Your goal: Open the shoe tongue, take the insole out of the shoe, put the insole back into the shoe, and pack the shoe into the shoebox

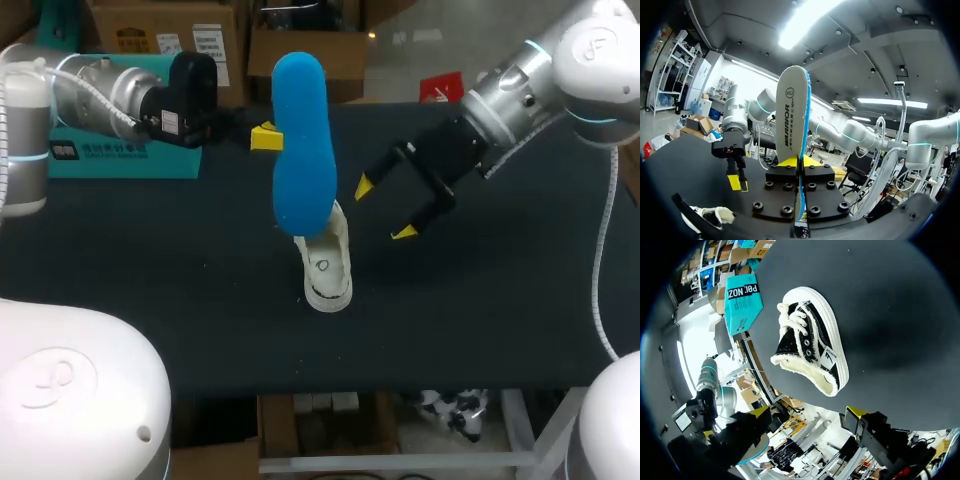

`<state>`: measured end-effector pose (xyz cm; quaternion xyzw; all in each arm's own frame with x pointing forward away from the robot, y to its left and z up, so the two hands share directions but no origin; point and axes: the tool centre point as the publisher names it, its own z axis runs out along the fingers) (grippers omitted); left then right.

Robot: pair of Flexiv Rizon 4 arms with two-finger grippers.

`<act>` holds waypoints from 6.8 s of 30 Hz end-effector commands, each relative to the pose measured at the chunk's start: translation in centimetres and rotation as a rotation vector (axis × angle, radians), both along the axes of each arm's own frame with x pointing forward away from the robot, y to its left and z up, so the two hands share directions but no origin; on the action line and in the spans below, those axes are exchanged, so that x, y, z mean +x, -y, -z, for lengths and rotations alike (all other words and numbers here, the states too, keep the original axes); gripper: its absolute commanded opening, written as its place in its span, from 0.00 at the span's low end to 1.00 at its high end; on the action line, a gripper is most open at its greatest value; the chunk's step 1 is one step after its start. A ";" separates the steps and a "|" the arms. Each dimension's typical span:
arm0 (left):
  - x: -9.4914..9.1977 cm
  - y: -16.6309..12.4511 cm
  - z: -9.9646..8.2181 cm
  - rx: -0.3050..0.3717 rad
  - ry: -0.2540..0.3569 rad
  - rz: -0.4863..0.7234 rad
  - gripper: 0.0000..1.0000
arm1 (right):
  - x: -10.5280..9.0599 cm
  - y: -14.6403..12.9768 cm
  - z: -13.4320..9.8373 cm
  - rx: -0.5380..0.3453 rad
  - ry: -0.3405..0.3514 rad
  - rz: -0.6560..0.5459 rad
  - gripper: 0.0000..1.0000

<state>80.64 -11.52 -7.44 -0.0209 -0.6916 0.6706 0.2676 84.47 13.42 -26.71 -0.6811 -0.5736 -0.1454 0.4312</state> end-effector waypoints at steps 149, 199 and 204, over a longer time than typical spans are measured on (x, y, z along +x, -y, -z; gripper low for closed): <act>6.5 -4.3 15.3 0.456 0.544 0.676 1.00 | -2.5 -5.6 4.6 0.406 -0.465 0.168 0.00; 0.7 -2.1 16.6 0.353 0.691 0.187 1.00 | -3.5 -5.5 4.8 0.476 -0.423 0.260 0.00; -0.3 -2.1 18.0 0.348 0.774 0.137 1.00 | -3.4 -5.3 5.6 0.535 -0.439 0.299 0.00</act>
